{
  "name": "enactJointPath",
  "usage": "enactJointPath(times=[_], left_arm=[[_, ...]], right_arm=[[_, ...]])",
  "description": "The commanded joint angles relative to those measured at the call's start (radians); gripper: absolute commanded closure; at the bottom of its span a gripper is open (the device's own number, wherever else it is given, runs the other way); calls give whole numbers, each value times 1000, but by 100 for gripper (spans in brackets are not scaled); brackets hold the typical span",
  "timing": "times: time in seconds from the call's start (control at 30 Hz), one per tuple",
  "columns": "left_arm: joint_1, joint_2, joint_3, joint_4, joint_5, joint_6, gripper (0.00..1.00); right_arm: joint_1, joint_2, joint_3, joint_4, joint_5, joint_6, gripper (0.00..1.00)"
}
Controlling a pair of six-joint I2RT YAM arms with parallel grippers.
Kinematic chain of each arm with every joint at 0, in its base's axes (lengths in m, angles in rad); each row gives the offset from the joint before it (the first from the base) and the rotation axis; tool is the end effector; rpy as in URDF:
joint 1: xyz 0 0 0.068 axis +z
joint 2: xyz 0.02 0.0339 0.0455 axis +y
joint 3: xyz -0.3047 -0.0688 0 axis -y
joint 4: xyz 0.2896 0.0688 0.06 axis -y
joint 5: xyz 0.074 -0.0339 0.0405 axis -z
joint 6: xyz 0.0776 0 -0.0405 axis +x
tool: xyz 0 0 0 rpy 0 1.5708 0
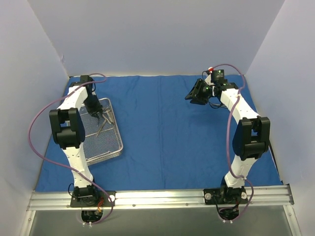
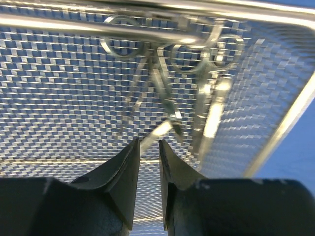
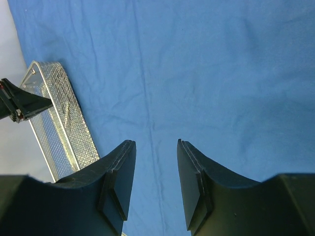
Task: Open and lay out the surgical kit
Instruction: Pick up the medical item from the container.
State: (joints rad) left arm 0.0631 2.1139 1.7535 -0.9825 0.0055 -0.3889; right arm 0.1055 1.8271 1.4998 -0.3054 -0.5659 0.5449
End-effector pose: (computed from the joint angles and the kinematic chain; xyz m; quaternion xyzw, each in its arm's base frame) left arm 0.5029 0.0313 0.1807 -0.2223 0.9683 -0.0211 0.1118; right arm 0.4961 0.0944 0.2895 0.0635 0.8634 0.3747 0.3317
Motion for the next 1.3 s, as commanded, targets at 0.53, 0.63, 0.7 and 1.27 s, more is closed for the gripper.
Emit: enactJointPath(times=[0.53,0.63,0.7,1.27], left_arm=[[-83,143,233,-134,-75,-261,64],[-83,144,219,-137,-78,-261,62],[-83,152,212,-143,-81,-263,59],[-69,161,141,-91,-76,-266,59]], right_arm=[[-65,-80,-93,-1,-55,-19,60],[-82,-84,-102,-4,-61,-25,60],[-87,-88,-105,-3,-65,-25,60],[-96,-72,-98,-6,-83,-28,60]])
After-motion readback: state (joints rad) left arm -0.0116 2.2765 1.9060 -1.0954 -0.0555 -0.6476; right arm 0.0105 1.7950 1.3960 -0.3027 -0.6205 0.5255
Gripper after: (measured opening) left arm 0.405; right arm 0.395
